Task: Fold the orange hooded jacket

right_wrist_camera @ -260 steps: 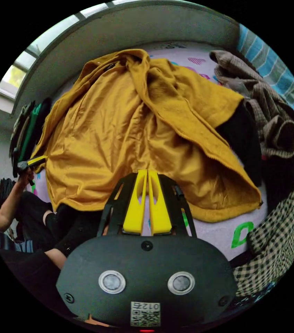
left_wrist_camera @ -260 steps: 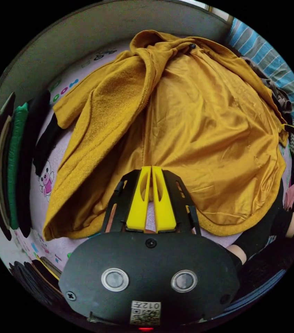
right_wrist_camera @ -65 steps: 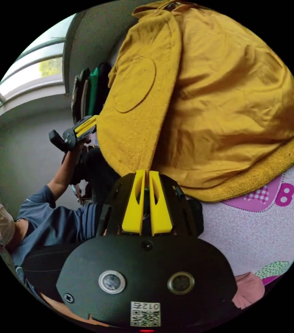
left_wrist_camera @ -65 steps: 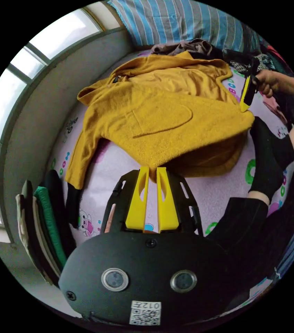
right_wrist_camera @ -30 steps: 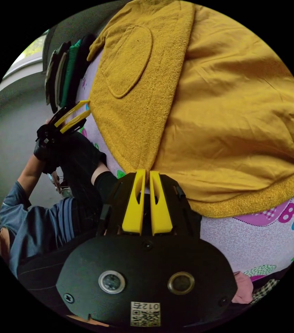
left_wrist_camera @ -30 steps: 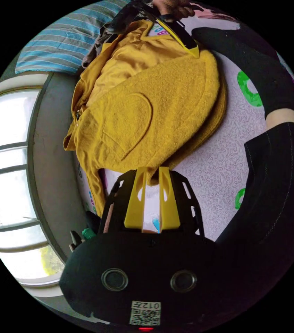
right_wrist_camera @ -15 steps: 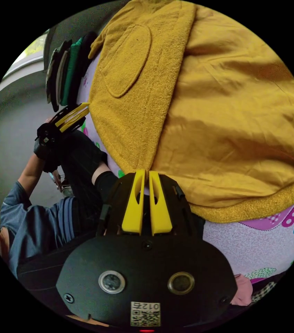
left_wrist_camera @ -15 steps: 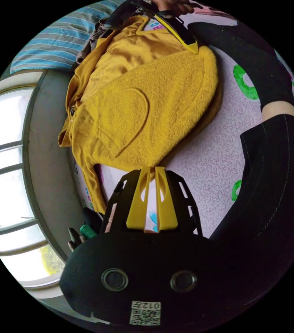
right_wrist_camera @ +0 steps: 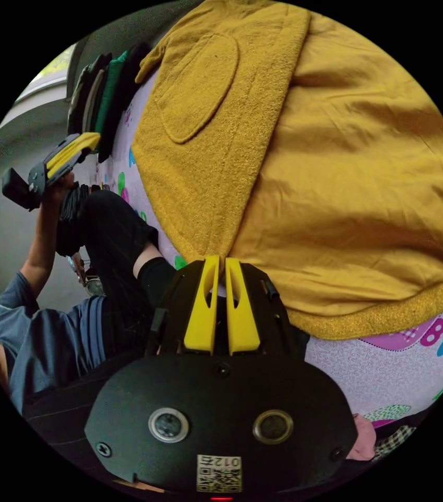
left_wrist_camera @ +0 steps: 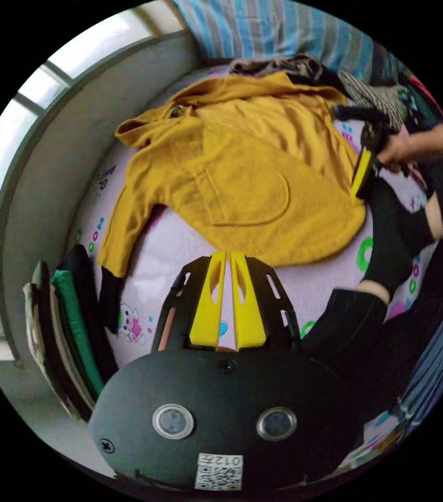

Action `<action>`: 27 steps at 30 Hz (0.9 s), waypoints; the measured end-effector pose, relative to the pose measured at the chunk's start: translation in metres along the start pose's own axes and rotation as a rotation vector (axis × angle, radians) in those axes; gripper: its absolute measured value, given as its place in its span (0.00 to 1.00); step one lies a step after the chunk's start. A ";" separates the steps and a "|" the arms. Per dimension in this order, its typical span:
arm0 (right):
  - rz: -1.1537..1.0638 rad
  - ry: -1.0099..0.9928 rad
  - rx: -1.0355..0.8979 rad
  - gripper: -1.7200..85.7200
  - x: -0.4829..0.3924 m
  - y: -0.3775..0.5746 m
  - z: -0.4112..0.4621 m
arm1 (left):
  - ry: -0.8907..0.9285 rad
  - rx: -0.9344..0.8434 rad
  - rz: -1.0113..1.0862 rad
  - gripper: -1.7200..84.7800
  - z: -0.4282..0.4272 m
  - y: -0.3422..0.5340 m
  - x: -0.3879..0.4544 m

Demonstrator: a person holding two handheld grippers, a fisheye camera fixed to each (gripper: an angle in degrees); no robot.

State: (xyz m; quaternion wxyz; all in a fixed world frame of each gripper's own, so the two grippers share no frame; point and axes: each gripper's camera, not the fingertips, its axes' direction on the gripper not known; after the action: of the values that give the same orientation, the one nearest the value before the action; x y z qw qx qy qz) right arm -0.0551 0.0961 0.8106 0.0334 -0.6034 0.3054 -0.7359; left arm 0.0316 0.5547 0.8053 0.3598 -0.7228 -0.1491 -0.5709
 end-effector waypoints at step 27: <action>-0.163 0.245 0.228 0.01 -0.122 -0.039 -0.171 | 0.151 -0.053 -0.026 0.03 0.003 -0.113 0.008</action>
State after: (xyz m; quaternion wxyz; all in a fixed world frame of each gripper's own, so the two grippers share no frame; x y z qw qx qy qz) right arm -0.1650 0.2481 0.7092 0.0042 -0.5241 0.1720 -0.8341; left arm -0.0342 0.6341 0.8517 0.3435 -0.6849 -0.1156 -0.6321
